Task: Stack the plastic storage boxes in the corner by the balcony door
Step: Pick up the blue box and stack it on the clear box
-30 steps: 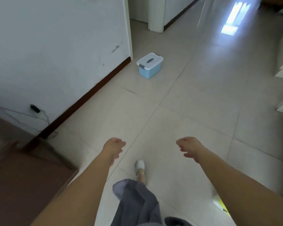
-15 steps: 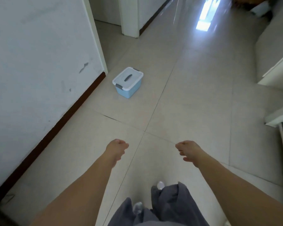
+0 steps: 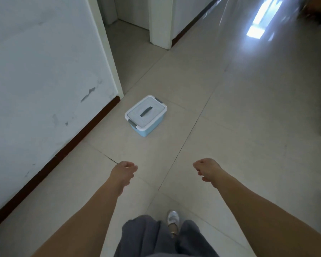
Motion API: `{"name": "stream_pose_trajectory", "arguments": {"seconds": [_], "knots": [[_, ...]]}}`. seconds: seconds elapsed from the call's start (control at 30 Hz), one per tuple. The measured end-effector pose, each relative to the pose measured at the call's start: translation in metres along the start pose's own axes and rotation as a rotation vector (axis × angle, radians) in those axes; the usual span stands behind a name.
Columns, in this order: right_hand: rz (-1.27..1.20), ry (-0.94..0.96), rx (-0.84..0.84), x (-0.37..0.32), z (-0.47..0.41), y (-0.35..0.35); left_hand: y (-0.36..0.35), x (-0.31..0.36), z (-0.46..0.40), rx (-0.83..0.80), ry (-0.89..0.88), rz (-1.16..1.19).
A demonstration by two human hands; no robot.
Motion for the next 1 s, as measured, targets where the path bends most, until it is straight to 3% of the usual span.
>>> {"name": "stream_pose_trajectory", "arguments": {"seconds": [0.63, 1.0], "knots": [[0.241, -0.007, -0.14, -0.318, -0.316, 0.023, -0.008, 0.221, -0.334, 0.122, 0.193, 0.105], [0.764, 0.024, -0.334, -0.378, -0.536, -0.035, -0.036, 0.182, -0.48, 0.333, 0.438, 0.396]]}}
Point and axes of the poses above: each hand's wrist, its own z-axis away from the middle knuckle, its own y-axis out of the back of the hand, x = y × z, the point moved 4 cm from there along -z, towards the middle knuckle, and after that the axes turned 9 degrees about z, right-handed, at the moved point
